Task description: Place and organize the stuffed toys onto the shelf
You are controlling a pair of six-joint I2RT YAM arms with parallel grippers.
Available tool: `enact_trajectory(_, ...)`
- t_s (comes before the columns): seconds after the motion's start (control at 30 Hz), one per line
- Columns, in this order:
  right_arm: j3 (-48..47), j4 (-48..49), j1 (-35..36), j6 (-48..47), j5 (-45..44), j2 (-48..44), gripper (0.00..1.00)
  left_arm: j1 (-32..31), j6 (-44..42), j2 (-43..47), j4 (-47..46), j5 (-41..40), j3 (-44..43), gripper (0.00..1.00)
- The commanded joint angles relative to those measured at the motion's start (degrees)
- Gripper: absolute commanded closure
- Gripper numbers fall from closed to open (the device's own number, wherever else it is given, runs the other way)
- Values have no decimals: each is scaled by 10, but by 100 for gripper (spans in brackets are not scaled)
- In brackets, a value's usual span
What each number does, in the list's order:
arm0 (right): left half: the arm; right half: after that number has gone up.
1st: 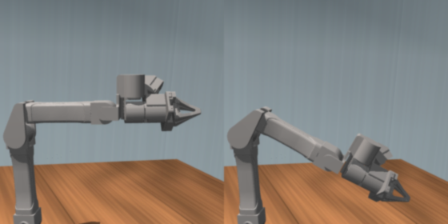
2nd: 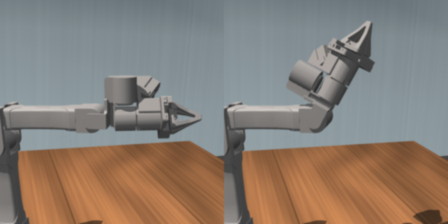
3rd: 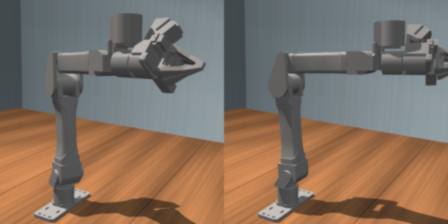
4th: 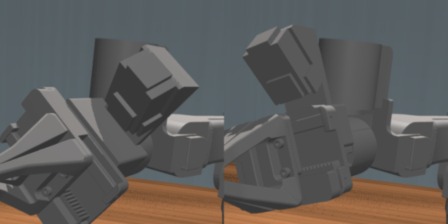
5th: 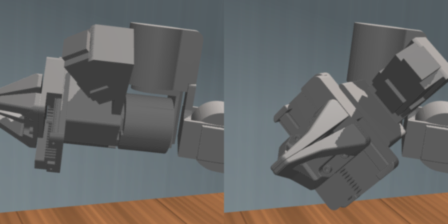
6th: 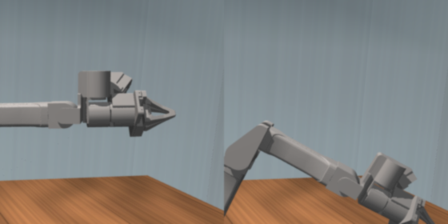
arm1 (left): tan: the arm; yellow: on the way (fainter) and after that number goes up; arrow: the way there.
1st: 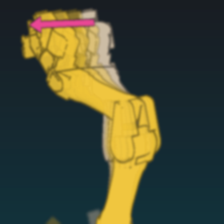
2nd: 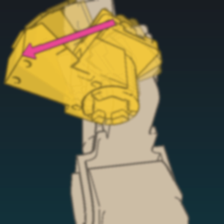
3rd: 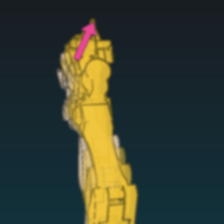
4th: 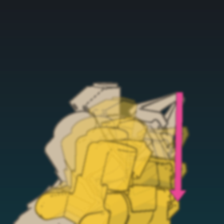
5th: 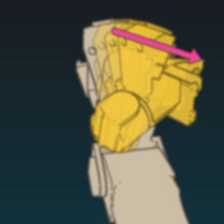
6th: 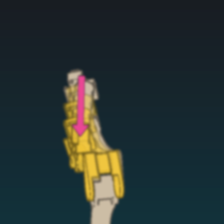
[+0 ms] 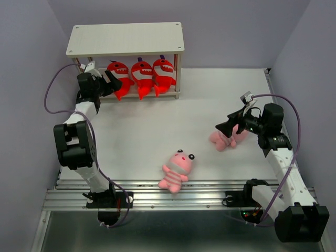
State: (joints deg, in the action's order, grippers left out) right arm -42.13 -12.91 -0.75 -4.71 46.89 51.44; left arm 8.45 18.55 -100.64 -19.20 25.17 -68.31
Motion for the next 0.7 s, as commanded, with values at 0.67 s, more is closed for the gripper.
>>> enact_trajectory(0.67,-78,-165,-34,-94,-224,81,0,-5,5,470,17,141,304,1)
